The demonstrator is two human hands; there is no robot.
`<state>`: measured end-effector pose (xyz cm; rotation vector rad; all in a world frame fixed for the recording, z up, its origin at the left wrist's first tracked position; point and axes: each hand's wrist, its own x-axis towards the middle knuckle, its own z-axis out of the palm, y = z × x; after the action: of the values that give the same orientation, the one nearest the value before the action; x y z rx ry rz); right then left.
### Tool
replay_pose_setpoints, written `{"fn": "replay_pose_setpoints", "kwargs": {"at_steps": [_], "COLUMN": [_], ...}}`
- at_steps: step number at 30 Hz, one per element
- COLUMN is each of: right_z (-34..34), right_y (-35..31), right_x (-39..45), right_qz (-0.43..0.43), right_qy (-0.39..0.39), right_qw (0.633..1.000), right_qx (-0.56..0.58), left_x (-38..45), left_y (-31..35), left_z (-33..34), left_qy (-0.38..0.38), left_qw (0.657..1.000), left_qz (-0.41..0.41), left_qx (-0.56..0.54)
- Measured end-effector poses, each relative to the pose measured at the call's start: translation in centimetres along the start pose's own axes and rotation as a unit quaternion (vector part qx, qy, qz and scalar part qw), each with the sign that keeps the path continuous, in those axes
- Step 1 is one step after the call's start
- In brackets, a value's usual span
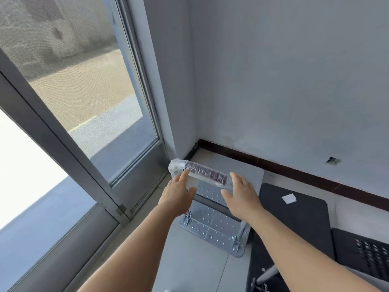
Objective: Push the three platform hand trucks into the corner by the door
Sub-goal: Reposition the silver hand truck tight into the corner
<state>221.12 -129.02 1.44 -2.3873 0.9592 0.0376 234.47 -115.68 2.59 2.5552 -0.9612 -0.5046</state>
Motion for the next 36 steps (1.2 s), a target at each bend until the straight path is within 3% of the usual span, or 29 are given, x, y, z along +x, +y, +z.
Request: {"fn": "replay_pose_setpoints", "kwargs": {"at_steps": [12, 17, 27, 36], "right_z": [3.8, 4.1, 5.0, 8.2], "right_y": [-3.0, -3.7, -5.1, -5.3], "right_x": [8.0, 9.8, 5.8, -2.3], "right_qz": [0.171, 0.238, 0.224, 0.183], "right_qy": [-0.036, -0.049, -0.063, -0.066], "right_qw": [0.98, 0.965, 0.97, 0.979], "right_qx": [-0.091, -0.1, -0.075, -0.067], "left_x": [15.0, 17.5, 14.5, 5.2], "left_y": [-6.9, -7.7, -10.6, -13.0], "left_z": [-0.9, -0.5, -0.1, 0.9], "left_qy": [-0.1, -0.123, -0.145, -0.134], "left_qw": [0.975, 0.969, 0.968, 0.974], "left_qz": [0.138, 0.174, 0.188, 0.159], "left_qx": [0.143, 0.126, 0.086, 0.086]}}
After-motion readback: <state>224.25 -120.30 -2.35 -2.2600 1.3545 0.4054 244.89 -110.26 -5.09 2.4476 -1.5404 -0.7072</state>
